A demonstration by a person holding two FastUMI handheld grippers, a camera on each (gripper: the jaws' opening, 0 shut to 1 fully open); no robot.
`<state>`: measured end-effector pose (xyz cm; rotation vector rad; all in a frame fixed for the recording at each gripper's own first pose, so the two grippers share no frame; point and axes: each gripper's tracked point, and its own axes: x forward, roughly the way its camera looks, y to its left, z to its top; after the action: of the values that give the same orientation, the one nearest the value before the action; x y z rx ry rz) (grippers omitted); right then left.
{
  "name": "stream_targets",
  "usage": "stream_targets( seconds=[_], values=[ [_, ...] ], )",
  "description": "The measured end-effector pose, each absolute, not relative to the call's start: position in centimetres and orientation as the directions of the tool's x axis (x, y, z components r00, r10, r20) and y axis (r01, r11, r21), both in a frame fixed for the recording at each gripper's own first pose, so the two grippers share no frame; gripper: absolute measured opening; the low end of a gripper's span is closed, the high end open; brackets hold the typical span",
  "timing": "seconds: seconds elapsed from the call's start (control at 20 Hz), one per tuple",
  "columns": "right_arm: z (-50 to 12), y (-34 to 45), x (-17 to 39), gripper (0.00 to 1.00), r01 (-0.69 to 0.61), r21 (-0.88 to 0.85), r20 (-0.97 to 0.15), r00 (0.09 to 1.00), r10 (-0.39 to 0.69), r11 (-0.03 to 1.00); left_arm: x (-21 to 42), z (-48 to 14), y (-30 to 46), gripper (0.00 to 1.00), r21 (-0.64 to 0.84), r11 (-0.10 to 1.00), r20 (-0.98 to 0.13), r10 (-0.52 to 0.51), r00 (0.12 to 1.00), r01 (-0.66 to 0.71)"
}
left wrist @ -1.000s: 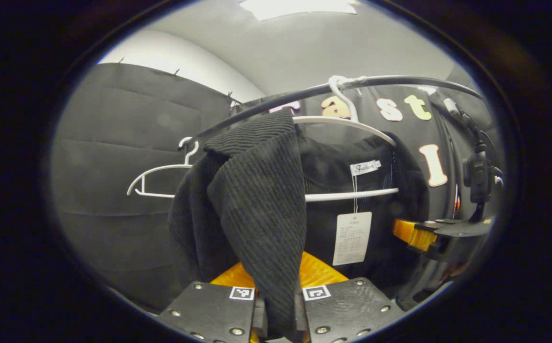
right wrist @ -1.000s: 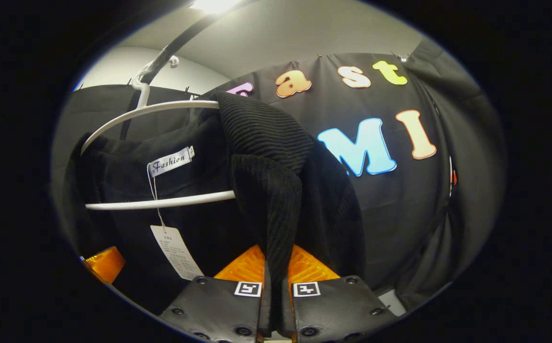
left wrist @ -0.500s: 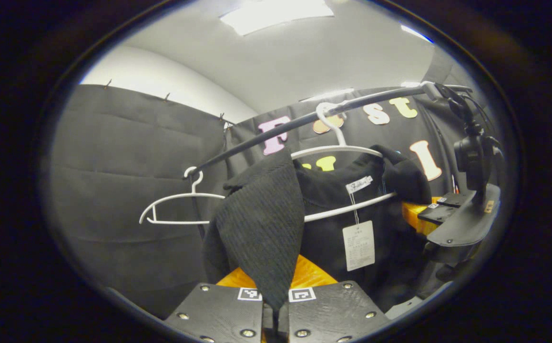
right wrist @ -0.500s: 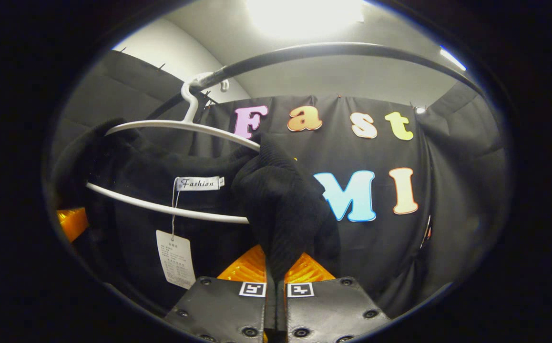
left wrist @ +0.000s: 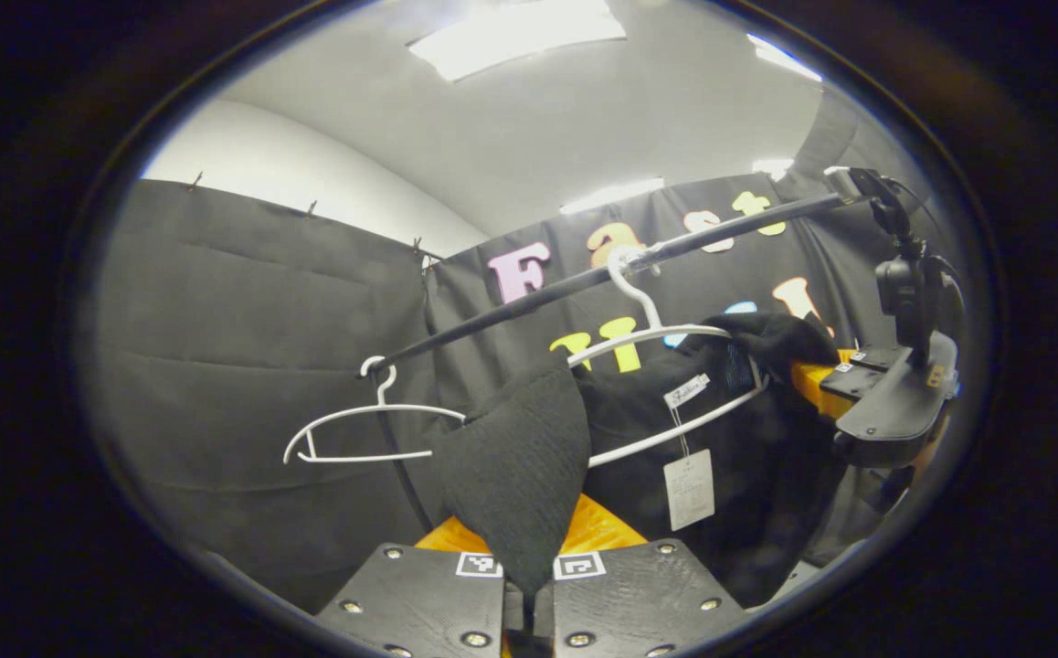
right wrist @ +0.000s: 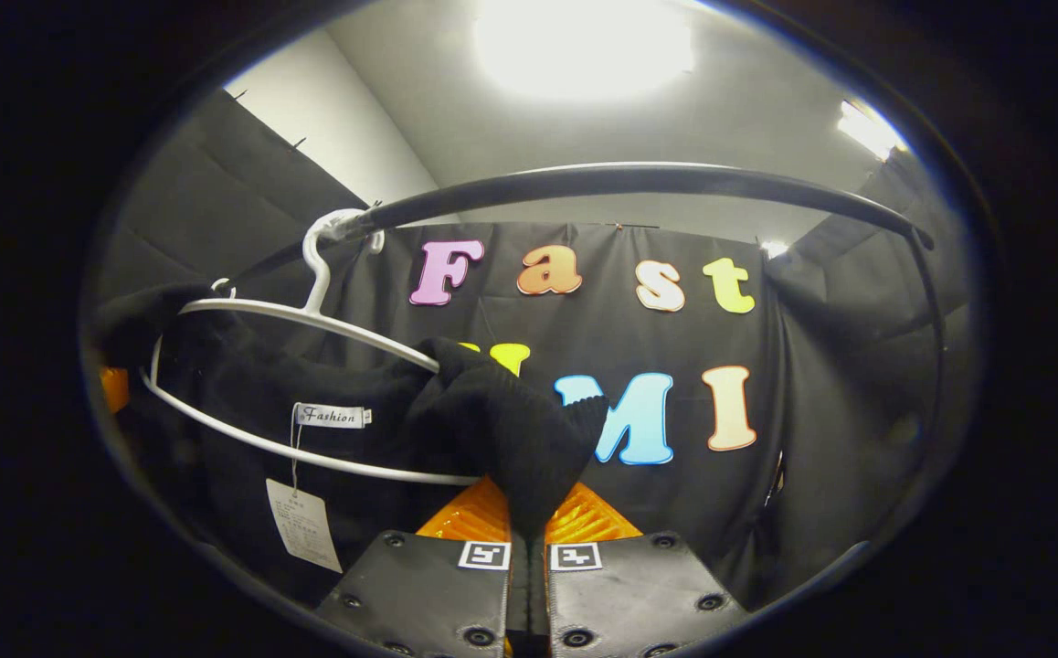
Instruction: Grasp the clothes on the hanger with both hands and then place them into the laundry hamper below.
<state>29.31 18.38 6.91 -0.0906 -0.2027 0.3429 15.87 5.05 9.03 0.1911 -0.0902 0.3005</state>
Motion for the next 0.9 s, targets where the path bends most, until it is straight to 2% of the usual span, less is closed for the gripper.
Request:
stream_targets(
  seconds=[0.55, 0.9],
  values=[
    [9.9, 15.3, 32.9, 0.02, -0.231, -0.118, 0.267, 0.929, 0.255, 0.966, 15.3, 13.9, 11.7, 0.05, 0.130, 0.921, 0.207, 0.338, 0.918, -0.368],
    [8.5, 13.1, 36.0, 0.02, -0.185, -0.134, 0.272, 0.938, 0.216, 0.974, 17.6, 13.7, 15.8, 0.05, 0.025, 0.949, 0.199, 0.303, 0.932, -0.314]
  ],
)
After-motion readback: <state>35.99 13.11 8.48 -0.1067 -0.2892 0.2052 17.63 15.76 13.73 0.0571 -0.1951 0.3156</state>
